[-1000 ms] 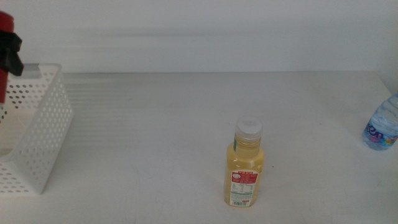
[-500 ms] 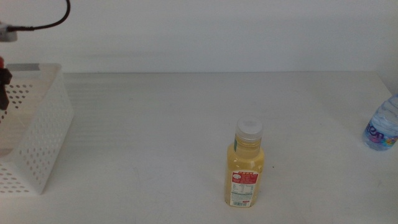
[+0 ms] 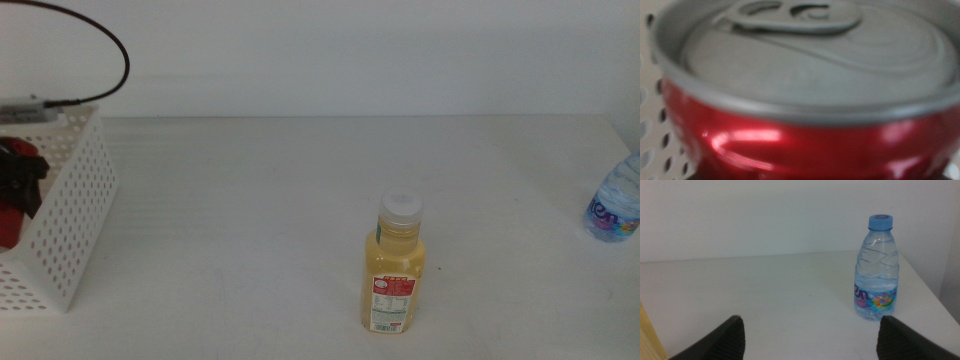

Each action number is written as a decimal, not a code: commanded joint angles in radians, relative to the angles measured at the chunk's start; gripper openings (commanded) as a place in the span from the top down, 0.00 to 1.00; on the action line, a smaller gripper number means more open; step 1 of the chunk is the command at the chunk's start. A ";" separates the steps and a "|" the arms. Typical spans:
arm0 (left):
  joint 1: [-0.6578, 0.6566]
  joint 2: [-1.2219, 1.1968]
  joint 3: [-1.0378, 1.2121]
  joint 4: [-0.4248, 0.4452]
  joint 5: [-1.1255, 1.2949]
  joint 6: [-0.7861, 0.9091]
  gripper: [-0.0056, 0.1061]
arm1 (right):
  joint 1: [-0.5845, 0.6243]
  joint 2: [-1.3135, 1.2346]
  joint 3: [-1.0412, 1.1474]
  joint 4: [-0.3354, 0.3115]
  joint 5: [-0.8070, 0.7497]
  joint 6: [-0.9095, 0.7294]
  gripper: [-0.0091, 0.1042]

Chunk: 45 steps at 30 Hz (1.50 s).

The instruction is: Use arms to grab the bottles and put them into the dustbin to the left of the table.

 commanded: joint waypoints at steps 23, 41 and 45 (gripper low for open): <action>-0.002 0.046 -0.040 -0.077 -0.014 0.008 0.62 | -0.005 -0.027 -0.009 -0.003 -0.076 -0.008 0.30; -0.029 -0.029 -0.207 -0.089 0.143 -0.086 0.15 | -0.005 -0.027 -0.009 -0.003 -0.076 -0.008 0.30; -0.069 -0.108 -0.203 -0.080 0.143 -0.103 0.19 | -0.005 -0.027 -0.009 -0.003 -0.076 -0.008 0.30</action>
